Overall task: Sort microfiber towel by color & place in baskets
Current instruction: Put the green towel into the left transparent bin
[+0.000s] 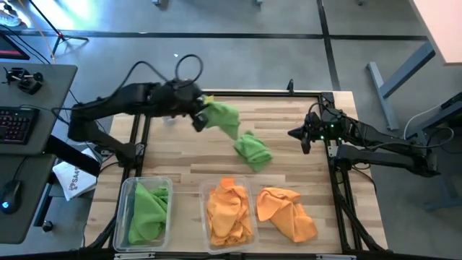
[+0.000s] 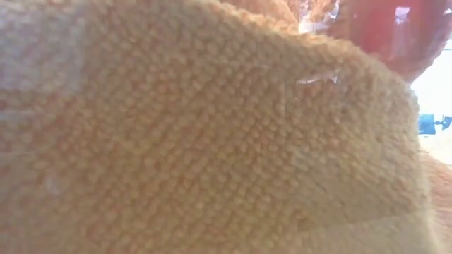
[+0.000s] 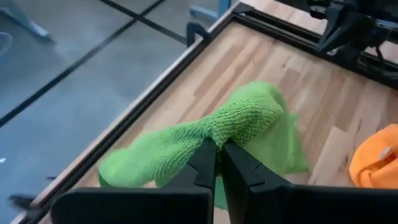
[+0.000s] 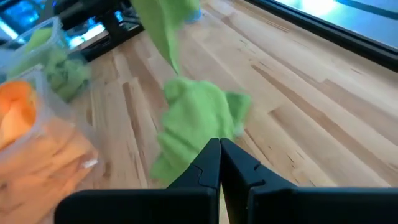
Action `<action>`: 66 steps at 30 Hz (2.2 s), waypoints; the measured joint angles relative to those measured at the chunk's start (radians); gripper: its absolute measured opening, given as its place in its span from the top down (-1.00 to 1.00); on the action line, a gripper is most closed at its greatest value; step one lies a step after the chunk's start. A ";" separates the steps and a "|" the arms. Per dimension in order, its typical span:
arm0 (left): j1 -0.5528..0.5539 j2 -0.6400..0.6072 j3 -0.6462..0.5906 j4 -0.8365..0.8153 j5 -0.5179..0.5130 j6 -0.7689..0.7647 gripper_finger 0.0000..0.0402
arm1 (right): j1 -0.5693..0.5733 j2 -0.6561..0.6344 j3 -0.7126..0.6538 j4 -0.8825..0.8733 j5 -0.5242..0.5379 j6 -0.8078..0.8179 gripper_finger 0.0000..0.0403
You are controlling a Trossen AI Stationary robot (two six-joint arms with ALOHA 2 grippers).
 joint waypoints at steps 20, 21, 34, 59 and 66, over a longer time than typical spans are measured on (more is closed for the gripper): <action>-0.108 -0.065 -0.001 -0.046 -0.196 -0.035 1.00 | 0.145 0.442 0.001 0.365 0.037 0.138 1.00; -0.105 -0.065 -0.001 -0.046 -0.196 -0.035 1.00 | 0.149 0.470 0.001 0.392 0.037 0.142 1.00; -0.083 -0.066 -0.001 -0.040 -0.198 -0.071 1.00 | 0.181 0.903 0.059 0.817 -0.001 -0.028 1.00; -0.084 -0.149 -0.001 -0.078 -0.234 -0.056 1.00 | 0.179 1.186 0.445 -0.063 0.296 -0.104 1.00; -0.086 -0.232 -0.001 -0.191 -0.167 -0.147 1.00 | 0.178 1.048 0.397 -0.334 0.372 0.056 1.00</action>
